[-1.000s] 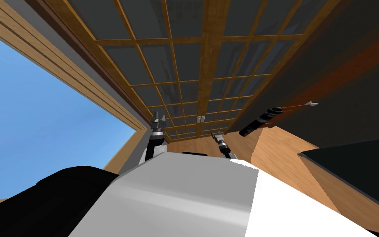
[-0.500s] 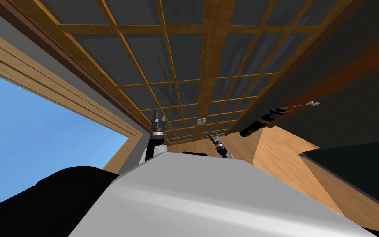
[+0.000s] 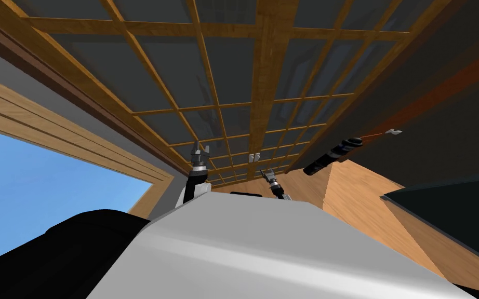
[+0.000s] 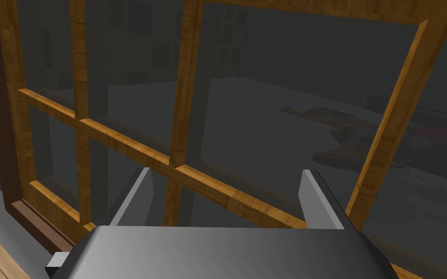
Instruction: Pull the door open
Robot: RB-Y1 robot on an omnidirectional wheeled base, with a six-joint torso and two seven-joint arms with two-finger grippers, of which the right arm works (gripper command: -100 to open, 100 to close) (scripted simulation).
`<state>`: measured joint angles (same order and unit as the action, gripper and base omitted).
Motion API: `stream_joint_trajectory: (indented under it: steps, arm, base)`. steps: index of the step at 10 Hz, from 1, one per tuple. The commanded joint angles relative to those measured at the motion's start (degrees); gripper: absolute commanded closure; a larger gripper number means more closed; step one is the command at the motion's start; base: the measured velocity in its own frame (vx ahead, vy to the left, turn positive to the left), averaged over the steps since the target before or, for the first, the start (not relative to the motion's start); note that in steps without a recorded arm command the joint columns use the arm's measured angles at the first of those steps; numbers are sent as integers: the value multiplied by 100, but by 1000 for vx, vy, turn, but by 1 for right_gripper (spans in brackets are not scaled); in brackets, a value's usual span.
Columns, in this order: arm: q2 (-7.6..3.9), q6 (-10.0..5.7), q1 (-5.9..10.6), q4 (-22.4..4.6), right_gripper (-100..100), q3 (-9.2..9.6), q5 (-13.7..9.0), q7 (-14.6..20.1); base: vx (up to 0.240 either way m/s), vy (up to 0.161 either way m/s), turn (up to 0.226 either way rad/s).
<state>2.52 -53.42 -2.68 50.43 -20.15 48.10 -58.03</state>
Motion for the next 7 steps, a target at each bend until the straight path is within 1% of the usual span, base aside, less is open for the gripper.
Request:
stream_joint_trajectory:
  steps: [1, 2, 3, 5, 7]
  arm:
    - [25, -35, 83, -155, -100, -36, 48, -71]
    - [8, -24, 46, -95, -100, -23, 29, -35]
    - [-41, -23, 42, -122, -100, -61, 7, -60]
    - [-84, -16, 32, -135, -100, -90, -13, -73]
    - [-181, 4, 4, -171, -100, -174, -71, -112]
  base:
    - [226, 14, -69]
    - [102, 6, -10]
    - [-73, -18, 62]
    - [-168, -26, 43]
    - [-205, -14, 78]
